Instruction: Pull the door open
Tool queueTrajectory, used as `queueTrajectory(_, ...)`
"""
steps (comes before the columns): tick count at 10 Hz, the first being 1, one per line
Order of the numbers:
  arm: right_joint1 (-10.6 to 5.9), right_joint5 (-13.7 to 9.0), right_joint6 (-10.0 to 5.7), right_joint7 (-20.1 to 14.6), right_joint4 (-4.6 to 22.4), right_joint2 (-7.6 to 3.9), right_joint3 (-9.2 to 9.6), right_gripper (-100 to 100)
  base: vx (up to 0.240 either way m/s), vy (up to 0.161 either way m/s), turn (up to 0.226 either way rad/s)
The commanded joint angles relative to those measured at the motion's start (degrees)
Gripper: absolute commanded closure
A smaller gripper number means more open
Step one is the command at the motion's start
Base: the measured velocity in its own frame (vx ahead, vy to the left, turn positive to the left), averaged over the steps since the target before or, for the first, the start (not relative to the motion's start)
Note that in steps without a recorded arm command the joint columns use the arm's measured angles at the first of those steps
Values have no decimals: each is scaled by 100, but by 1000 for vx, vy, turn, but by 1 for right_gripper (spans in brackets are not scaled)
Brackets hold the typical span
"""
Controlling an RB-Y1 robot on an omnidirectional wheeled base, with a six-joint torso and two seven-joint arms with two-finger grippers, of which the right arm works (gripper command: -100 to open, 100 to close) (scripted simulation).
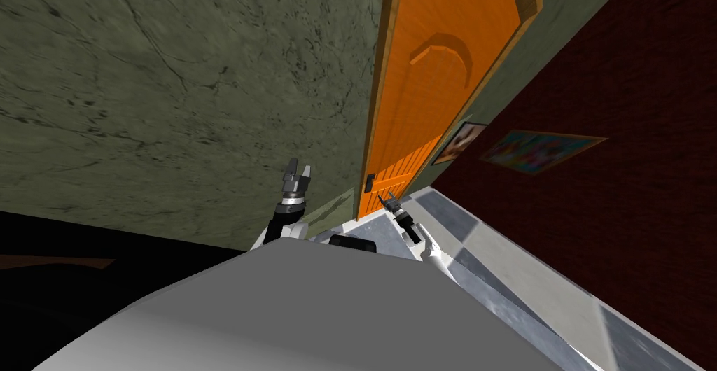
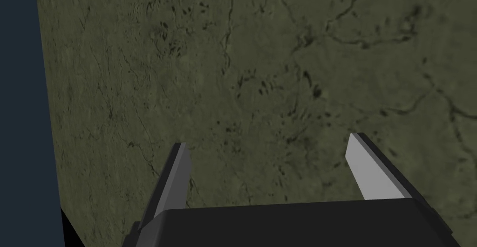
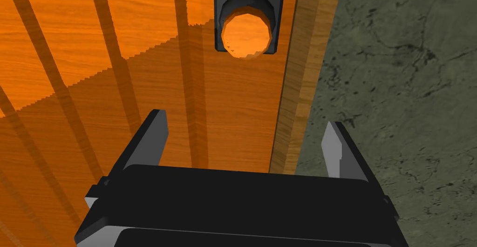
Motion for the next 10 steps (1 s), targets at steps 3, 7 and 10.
queueTrajectory(3, -340, -45, 54, 122, 392, 143, -52, -100, 69, 79, 78)
queueTrajectory(7, -798, -106, 128, 286, 921, 335, -123, -100, 98, 61, 73)
queueTrajectory(10, -987, -129, 148, 345, 1141, 411, -152, -100, 83, -16, 63)
